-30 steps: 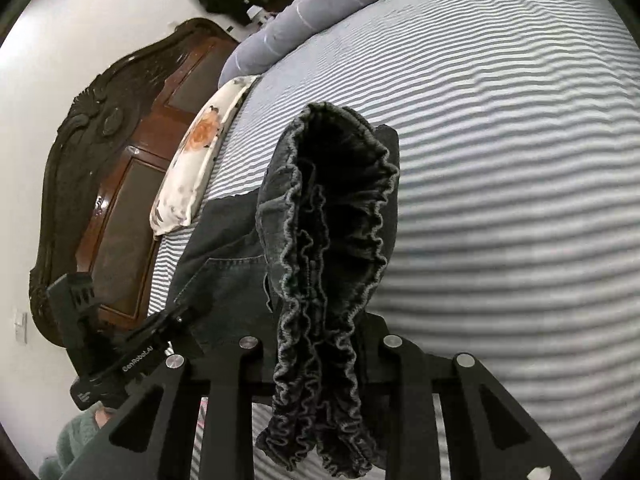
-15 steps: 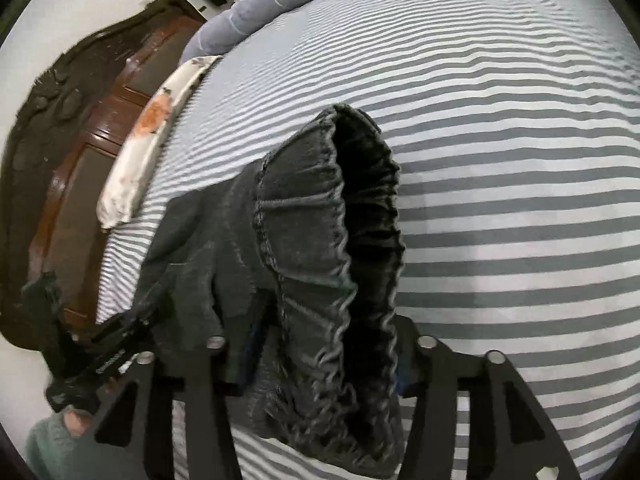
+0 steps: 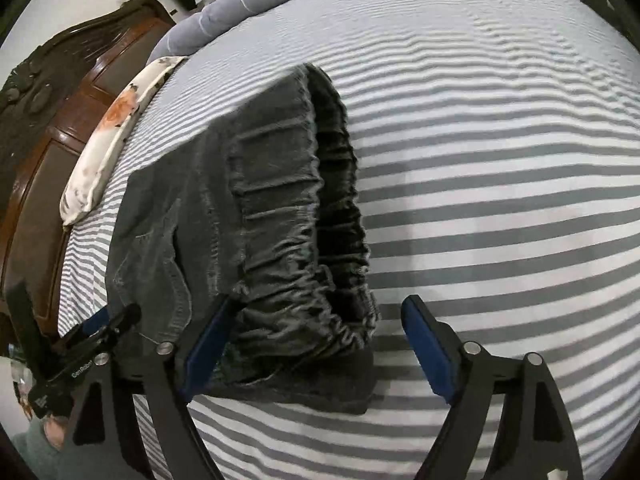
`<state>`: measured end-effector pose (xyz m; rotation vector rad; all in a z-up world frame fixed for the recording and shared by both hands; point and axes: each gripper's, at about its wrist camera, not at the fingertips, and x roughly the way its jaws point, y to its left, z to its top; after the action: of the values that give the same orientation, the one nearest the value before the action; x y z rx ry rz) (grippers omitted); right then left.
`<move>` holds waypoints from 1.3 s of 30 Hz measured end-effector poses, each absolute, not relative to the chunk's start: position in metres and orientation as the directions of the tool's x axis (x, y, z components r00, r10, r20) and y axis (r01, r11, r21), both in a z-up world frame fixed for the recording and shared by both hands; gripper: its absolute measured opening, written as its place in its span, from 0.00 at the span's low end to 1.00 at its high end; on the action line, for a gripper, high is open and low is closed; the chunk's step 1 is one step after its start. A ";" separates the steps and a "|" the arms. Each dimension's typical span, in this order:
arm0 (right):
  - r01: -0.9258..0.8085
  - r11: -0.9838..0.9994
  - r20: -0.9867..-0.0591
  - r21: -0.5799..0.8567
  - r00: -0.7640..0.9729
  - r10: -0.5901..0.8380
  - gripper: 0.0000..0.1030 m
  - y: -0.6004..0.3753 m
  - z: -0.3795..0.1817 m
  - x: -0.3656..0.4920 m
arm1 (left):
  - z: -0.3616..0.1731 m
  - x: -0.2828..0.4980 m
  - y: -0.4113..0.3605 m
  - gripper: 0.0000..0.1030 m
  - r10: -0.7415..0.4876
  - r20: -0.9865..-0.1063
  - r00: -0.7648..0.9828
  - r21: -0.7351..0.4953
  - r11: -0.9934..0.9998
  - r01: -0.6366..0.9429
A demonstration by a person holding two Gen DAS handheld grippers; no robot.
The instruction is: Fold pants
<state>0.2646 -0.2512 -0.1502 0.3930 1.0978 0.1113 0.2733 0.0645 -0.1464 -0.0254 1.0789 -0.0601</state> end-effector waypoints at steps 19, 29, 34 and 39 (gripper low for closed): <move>0.145 0.979 -0.788 0.141 0.615 0.022 0.98 -0.200 -0.045 0.113 | -0.030 0.117 0.070 0.85 -0.041 -0.764 0.644 -0.005 0.998 0.057; 0.046 0.998 -0.734 0.042 0.680 0.000 0.99 -0.159 -0.022 0.075 | -0.013 0.072 0.050 0.86 0.008 -0.720 0.694 0.075 0.995 0.066; 0.026 1.000 -0.718 0.017 0.696 -0.006 0.99 -0.152 -0.019 0.065 | -0.012 0.064 0.048 0.86 0.024 -0.712 0.702 0.085 0.995 0.052; 0.018 1.000 -0.724 -0.002 0.690 -0.014 0.99 -0.149 -0.026 0.059 | -0.011 0.060 0.048 0.86 0.028 -0.709 0.705 0.084 0.995 0.045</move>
<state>0.0587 -0.1487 -0.0259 0.0052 0.8092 -0.0183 0.0600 0.0476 -0.0114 0.0971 0.7893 -0.0091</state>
